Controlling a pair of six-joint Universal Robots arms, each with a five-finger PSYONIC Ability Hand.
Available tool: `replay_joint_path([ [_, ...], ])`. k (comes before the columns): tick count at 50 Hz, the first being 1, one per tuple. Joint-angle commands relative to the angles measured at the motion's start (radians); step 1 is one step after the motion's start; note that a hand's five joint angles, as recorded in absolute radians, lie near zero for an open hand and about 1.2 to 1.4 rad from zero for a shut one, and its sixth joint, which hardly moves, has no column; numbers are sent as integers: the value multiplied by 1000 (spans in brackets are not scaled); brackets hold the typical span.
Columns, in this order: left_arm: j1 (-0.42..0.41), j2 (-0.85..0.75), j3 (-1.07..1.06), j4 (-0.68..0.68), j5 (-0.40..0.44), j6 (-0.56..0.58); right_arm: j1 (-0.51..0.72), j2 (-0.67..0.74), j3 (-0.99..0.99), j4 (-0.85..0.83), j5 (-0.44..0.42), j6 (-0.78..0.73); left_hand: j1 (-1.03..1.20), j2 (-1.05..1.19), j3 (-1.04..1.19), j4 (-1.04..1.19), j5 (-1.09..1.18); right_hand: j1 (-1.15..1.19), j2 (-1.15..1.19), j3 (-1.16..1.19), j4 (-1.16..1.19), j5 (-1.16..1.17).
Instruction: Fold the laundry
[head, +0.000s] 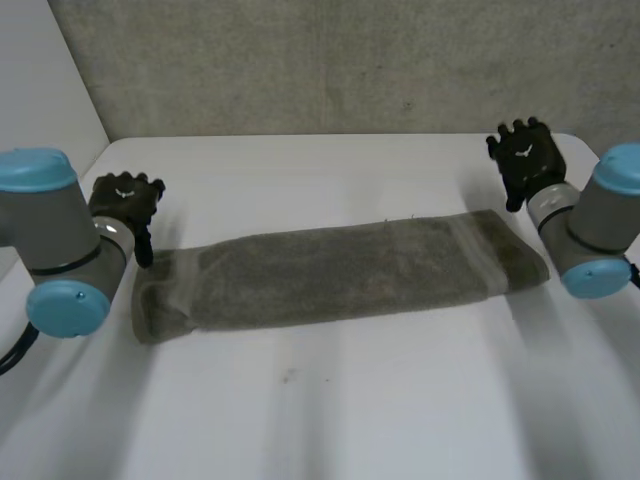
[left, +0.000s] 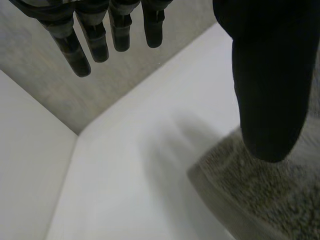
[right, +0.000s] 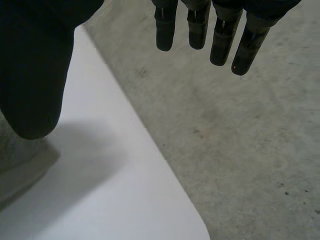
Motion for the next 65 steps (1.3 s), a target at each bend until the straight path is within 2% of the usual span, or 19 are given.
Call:
replay_joint_path([
  [1,-7,167,-126,0,2,0,-19,-196,143,36,-37,147,-16,-7,-8,-8,-29,-38,-54,-40,-60,-72],
  [3,-17,201,-163,0,2,0,-69,-262,192,133,-96,165,-16,-7,-8,-8,-29,-38,-54,-40,-60,-72],
  [4,-26,233,-202,0,2,0,-70,-262,192,134,-96,165,-16,-7,-8,-8,-29,-38,-54,-40,-60,-72],
  [6,-37,259,-240,1,2,0,-106,-305,222,260,-150,164,-16,-7,-8,-8,-29,-38,-54,-40,-60,-72],
  [10,-54,293,-309,3,2,-2,-134,-322,244,385,-178,164,-16,-7,-8,-8,-29,-38,-54,-40,-60,-72],
  [14,-69,312,-381,35,2,-28,-184,-319,288,489,-207,149,-16,-7,-8,-8,-29,198,181,195,175,163],
  [17,-72,313,-417,70,2,-62,-197,-311,302,487,-222,141,-7,2,0,1,-21,219,203,217,197,184],
  [22,-72,301,-441,110,2,-94,-234,-246,347,438,-297,83,-4,5,3,4,-18,269,252,266,246,234],
  [31,-70,299,-454,115,2,-95,-240,-176,348,390,-316,66,-10,-1,-2,-2,-24,448,431,446,426,413],
  [32,-70,299,-454,115,2,-95,-240,-169,350,373,-316,66,-10,-1,-2,-2,-24,529,513,527,507,495],
  [36,-72,299,-461,115,3,-96,-240,-155,353,333,-313,64,-10,-1,-2,-2,-24,721,705,719,699,686],
  [37,-72,299,-461,115,3,-95,-240,-152,353,313,-308,66,-10,-1,-2,-2,-24,1026,1010,1024,1004,992],
  [38,-72,298,-464,115,3,-95,-241,-152,353,292,-304,66,-10,-1,-2,-2,-24,1182,1166,1180,1160,1148],
  [44,-76,287,-473,118,5,-97,-257,-180,370,276,-277,69,-13,-4,-5,-5,-27,1184,1167,1181,1161,1149],
  [52,-90,241,-460,156,5,-95,-289,-292,477,284,-181,33,-7,2,0,1,-21,1184,1167,1181,1161,1149],
  [55,-90,240,-460,156,5,-95,-353,-321,511,286,-139,-37,-7,2,0,1,-21,1184,1167,1181,1161,1149],
  [57,-90,240,-460,156,5,-95,-421,-348,541,290,-97,-151,-7,2,0,1,-21,1184,1167,1181,1161,1149],
  [60,-90,241,-463,156,5,-95,-488,-368,554,301,-58,-239,-7,2,0,1,-21,1184,1167,1181,1161,1149],
  [65,-90,244,-467,156,5,-95,-518,-393,543,301,-31,-258,-10,-1,-2,-2,-24,1184,1167,1181,1161,1149],
])
